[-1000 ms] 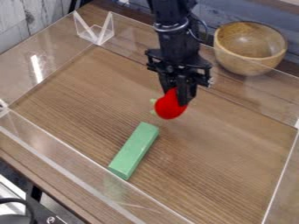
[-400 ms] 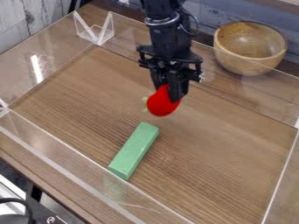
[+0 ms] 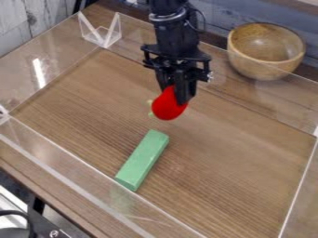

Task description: Move the red object to the left side of the table

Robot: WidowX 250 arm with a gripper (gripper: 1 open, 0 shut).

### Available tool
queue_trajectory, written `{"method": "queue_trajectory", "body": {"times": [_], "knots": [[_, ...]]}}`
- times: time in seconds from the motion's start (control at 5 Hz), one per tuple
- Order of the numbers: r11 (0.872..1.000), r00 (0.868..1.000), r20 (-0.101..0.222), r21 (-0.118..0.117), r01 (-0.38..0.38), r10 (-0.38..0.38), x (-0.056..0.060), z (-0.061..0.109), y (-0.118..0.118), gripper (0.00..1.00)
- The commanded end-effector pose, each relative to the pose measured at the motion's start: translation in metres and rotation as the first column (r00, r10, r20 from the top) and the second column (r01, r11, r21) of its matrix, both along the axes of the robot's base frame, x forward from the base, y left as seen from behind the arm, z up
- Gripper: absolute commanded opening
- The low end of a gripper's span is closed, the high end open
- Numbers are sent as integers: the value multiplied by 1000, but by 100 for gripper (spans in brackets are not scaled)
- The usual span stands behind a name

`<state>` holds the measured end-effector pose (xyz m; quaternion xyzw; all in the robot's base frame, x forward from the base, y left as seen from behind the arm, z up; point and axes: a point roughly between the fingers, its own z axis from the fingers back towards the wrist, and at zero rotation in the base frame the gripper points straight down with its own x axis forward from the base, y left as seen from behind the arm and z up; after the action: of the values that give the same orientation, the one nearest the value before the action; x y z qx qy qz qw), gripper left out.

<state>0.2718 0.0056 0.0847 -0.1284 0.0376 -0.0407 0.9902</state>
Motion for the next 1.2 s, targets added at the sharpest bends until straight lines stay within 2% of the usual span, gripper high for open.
{"method": "queue_trajectory", "body": {"times": [0.0, 0.4, 1.0], "knots": [[1000, 996, 87, 8, -16, 15, 8, 25, 6, 0], [1000, 995, 99, 3, -24, 24, 6, 37, 10, 0], [1000, 995, 99, -3, -24, 24, 3, 42, 17, 0]]}}
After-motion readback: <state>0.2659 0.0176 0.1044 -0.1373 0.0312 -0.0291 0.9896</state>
